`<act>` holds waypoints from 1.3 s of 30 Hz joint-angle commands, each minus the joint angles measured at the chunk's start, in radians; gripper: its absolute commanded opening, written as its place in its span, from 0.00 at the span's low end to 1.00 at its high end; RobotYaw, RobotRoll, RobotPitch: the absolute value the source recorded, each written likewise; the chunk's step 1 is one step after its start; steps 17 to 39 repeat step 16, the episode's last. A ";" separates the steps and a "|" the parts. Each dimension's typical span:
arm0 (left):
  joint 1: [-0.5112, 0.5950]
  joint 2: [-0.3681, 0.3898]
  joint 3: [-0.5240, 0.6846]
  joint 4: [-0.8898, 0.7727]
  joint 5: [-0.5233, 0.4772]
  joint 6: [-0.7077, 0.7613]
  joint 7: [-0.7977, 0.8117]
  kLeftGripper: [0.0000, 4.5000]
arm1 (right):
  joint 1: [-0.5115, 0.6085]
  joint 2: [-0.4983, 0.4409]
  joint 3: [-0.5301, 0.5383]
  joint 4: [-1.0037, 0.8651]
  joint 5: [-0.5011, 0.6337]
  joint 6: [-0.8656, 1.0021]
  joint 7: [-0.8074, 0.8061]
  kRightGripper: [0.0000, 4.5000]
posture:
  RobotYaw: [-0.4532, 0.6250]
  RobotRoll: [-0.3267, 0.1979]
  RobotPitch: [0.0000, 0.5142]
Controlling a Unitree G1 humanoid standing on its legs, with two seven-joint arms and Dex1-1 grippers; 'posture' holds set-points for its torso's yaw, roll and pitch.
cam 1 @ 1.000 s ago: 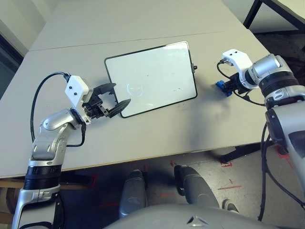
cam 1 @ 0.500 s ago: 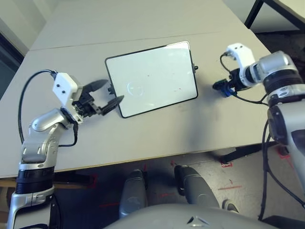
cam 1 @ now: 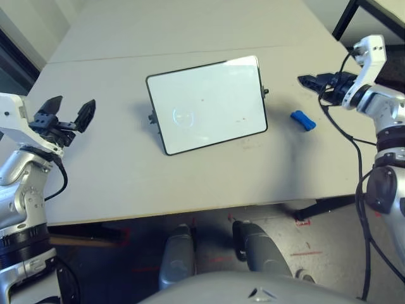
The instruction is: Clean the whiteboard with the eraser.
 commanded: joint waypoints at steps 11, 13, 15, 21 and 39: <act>-0.075 0.011 0.015 0.192 0.065 -0.079 0.069 1.00 | 0.148 0.017 -0.062 0.086 0.062 -0.385 -0.068 0.99 | 0.48 0.62 0.26; -0.082 0.014 0.015 0.197 0.065 -0.079 0.069 1.00 | 0.153 0.023 -0.059 0.091 0.066 -0.401 -0.072 0.99 | 0.48 0.62 0.26; -0.086 0.017 0.017 0.200 0.067 -0.079 0.068 1.00 | 0.155 0.030 -0.058 0.092 0.070 -0.413 -0.075 0.99 | 0.48 0.62 0.26; -0.089 0.018 0.017 0.204 0.068 -0.080 0.068 1.00 | 0.155 0.036 -0.057 0.093 0.071 -0.418 -0.078 0.99 | 0.48 0.62 0.26; -0.089 0.018 0.017 0.204 0.068 -0.080 0.068 1.00 | 0.155 0.036 -0.057 0.093 0.071 -0.418 -0.078 0.99 | 0.48 0.62 0.26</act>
